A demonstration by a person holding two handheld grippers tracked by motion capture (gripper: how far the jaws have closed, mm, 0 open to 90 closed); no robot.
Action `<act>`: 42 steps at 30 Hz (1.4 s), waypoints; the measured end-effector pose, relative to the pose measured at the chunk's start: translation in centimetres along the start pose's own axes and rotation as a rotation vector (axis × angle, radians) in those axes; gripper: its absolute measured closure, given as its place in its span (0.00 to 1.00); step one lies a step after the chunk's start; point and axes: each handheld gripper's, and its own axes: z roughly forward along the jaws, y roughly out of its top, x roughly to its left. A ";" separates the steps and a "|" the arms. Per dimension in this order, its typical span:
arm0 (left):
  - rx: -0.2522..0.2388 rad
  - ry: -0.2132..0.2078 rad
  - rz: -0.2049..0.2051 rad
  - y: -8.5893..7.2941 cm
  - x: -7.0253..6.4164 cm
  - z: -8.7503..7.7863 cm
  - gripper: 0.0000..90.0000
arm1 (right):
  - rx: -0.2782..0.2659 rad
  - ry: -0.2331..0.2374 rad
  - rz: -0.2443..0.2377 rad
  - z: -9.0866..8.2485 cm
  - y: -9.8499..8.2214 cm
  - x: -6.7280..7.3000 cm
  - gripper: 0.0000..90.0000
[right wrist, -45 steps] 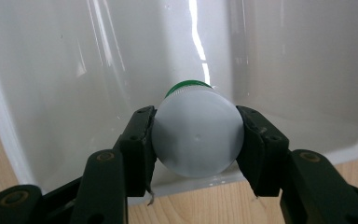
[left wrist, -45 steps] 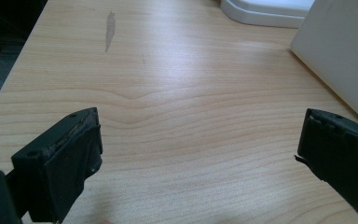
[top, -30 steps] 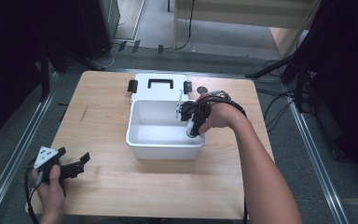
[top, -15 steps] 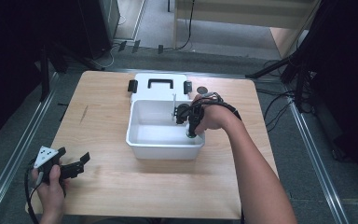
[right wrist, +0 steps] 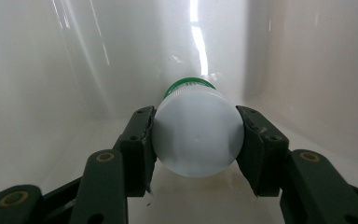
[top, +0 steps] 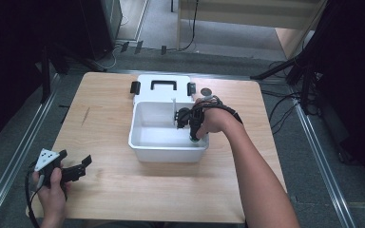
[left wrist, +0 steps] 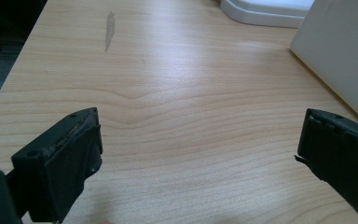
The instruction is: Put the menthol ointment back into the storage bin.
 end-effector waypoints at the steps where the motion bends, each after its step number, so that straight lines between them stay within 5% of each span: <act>1: 0.000 0.000 0.000 0.0 0.0 0.0 0.00 | 0.007 -0.001 0.001 0.1 0.1 0.0 0.57; 21: -0.002 0.001 -0.002 0.0 0.0 0.0 0.00 | 0.091 0.024 0.069 0.5 0.6 -0.3 0.55; 26: 0.001 0.000 -0.001 0.0 0.0 0.0 0.00 | 0.101 0.039 0.067 0.5 0.7 -0.3 0.61; 42: 0.000 -0.001 0.000 0.0 0.0 0.0 0.00 | 0.072 0.043 0.070 0.1 0.2 -0.4 0.59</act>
